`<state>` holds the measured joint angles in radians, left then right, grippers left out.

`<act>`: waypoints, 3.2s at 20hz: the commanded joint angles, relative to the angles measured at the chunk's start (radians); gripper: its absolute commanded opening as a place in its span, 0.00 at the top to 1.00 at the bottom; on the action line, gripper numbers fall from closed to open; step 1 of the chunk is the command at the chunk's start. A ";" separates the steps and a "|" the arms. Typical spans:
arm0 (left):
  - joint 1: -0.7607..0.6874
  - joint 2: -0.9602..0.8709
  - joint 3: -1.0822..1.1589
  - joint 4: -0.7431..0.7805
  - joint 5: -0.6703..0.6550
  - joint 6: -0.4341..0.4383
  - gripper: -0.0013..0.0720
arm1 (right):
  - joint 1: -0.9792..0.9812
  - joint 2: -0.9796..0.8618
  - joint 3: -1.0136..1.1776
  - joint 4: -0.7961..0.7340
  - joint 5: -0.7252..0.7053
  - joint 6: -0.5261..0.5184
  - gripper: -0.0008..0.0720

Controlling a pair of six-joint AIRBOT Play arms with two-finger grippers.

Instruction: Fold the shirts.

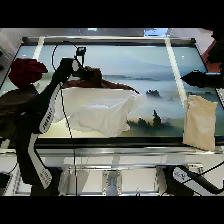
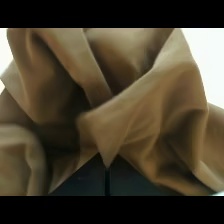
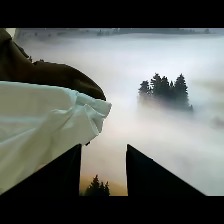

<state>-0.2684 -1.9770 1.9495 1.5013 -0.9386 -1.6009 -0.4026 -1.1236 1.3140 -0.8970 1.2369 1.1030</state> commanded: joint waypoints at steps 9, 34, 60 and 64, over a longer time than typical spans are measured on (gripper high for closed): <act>0.146 0.373 0.155 0.832 -0.167 -0.138 0.96 | -0.001 0.001 0.001 0.007 -0.001 0.000 0.53; 0.300 0.308 0.035 -0.398 -0.520 0.124 0.03 | 0.161 0.001 -0.195 0.034 -0.010 0.023 0.51; 0.066 0.066 0.006 0.228 -0.498 0.053 0.03 | 0.714 -0.303 -0.367 0.058 -0.531 0.105 0.33; 0.126 0.056 0.006 0.249 -0.489 0.050 0.04 | 0.775 -0.353 -0.367 0.085 -0.546 0.105 0.33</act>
<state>-0.1787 -1.9156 1.9564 1.7126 -1.4582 -1.5455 0.3260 -1.4384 0.9489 -0.8337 0.7269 1.2053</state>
